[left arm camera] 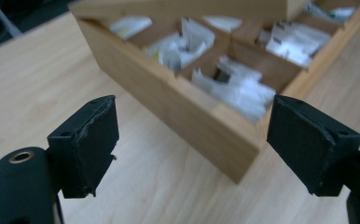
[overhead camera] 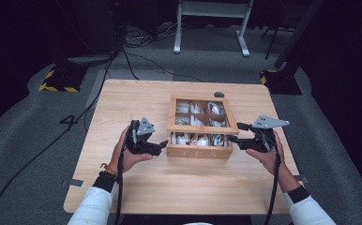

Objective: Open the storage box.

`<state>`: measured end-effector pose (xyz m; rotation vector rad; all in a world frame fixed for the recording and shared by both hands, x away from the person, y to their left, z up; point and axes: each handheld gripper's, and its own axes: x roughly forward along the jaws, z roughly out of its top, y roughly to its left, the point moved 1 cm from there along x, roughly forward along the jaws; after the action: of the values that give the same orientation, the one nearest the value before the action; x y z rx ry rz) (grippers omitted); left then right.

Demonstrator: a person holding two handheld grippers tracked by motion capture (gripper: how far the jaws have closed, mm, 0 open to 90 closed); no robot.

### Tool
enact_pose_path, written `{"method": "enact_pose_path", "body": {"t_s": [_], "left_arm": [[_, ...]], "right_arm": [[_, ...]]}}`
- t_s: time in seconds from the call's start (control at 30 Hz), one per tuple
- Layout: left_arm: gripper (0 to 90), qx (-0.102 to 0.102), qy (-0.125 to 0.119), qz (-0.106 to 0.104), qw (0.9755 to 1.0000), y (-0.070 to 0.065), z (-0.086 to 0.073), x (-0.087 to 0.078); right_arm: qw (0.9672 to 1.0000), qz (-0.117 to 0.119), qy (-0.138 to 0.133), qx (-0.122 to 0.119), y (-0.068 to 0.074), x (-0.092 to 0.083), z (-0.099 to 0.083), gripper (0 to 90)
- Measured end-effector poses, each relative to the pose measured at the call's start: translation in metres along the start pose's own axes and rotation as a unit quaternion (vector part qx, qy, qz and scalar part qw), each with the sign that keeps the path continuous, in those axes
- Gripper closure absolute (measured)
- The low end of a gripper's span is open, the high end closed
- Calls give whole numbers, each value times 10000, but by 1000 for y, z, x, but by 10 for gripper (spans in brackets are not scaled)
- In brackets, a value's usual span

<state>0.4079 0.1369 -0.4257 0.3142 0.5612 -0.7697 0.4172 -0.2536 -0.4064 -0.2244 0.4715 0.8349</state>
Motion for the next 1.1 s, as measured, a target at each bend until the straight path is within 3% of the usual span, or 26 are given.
{"method": "enact_pose_path", "body": {"t_s": [0.13, 0.27, 0.33, 0.43, 0.6, 0.8, 0.97, 1.1], "left_arm": [[206, 204, -120, 100, 9997, -4, 13, 4], [214, 199, -250, 134, 9994, -3, 21, 7], [224, 321, -306, 221, 9988, -3, 25, 8], [278, 303, -442, 205, 9984, -2, 33, 6], [264, 444, -535, 218, 9973, -5, 43, 6], [277, 810, -566, 231, 9948, -11, 52, 8], [362, 962, -701, 235, 9926, -13, 58, 6], [387, 965, -706, 159, 9927, -10, 64, 5]], "right_arm": [[10000, -2, 15, 22, 0, -1, 2, 351], [10000, 4, -12, 56, -1, -1, 4, 351], [10000, 4, -19, 66, -2, -1, 5, 351], [9999, -5, -58, 98, -2, -2, 8, 351], [9995, 38, -213, 240, -6, -3, 12, 350], [9992, 49, -249, 295, -7, -4, 12, 366], [9996, 127, -232, 117, -8, -13, 9, 356], [9998, 88, -156, -27, -12, -22, 1, 342]]}}
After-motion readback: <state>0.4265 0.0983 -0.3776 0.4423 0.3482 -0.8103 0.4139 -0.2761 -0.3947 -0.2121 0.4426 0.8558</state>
